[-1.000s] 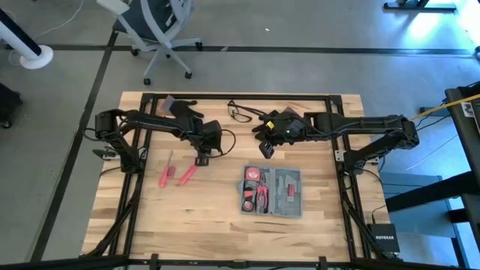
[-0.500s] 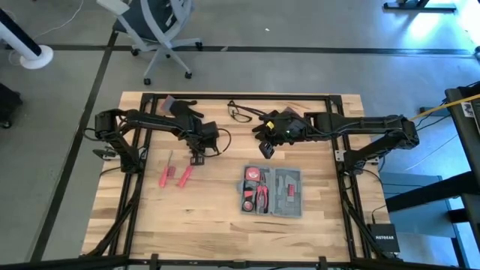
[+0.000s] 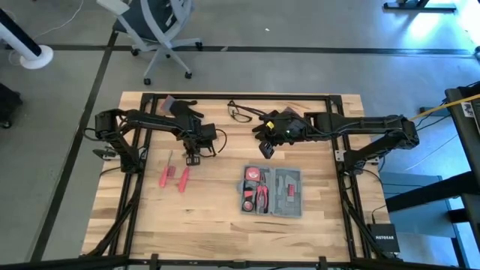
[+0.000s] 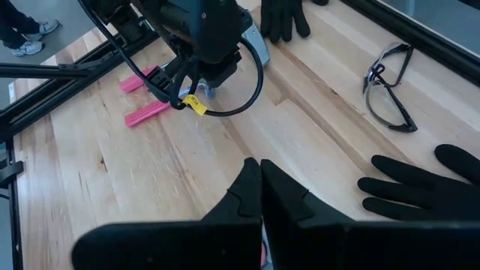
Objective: Prefit tool cases
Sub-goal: Remove the orange hammer from the gray prefit tool case, then remove the transparent flat screwdriver from the prefit tool case
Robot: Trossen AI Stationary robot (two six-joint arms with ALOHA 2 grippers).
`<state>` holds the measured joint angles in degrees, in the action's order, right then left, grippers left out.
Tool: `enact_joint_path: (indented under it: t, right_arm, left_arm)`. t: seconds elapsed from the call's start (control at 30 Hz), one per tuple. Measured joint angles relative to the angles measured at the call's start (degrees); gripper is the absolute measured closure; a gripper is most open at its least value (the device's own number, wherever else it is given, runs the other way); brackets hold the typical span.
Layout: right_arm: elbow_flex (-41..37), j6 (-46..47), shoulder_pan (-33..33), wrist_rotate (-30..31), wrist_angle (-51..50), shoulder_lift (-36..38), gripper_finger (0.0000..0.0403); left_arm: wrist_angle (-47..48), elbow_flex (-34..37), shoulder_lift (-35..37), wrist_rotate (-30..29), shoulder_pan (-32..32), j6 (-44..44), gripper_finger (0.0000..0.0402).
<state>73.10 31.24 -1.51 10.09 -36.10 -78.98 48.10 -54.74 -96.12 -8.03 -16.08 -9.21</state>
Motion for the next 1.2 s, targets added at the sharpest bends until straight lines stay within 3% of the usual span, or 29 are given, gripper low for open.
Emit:
enact_joint_path:
  t: [0.37,0.5,0.67,0.8,0.93,1.03,1.2]
  right_arm:
    - [0.00,-2.39,0.00,0.75,-0.02,0.00,0.0403]
    - [0.02,-4.93,-0.01,-6.70,-3.89,0.00,0.0403]
    - [-1.02,-3.45,0.24,-12.30,-13.47,0.06,0.0403]
    - [-7.19,4.64,1.96,-21.01,-10.25,-0.07,0.0403]
    - [-15.43,7.20,6.28,-31.23,2.51,-1.19,0.0401]
    - [-17.70,0.05,11.11,-31.40,12.68,-1.62,0.0395]
    - [-17.07,-14.08,16.54,-24.89,10.36,-4.70,0.0349]
  left_arm:
    - [-0.83,-3.07,0.00,-5.88,0.00,1.68,0.0401]
    - [-4.98,-3.56,0.21,-2.62,2.02,8.02,0.0401]
    - [-17.49,-2.29,0.28,-2.49,10.26,15.27,0.0402]
    - [-29.92,-0.17,-1.28,-3.01,17.11,21.72,0.0402]
    - [-33.81,-0.06,-5.02,-3.41,21.38,28.20,0.0401]
    - [-34.05,-0.07,-6.81,-3.09,23.52,32.80,0.0402]
    - [-29.89,-0.15,-7.41,-3.48,26.23,38.61,0.0401]
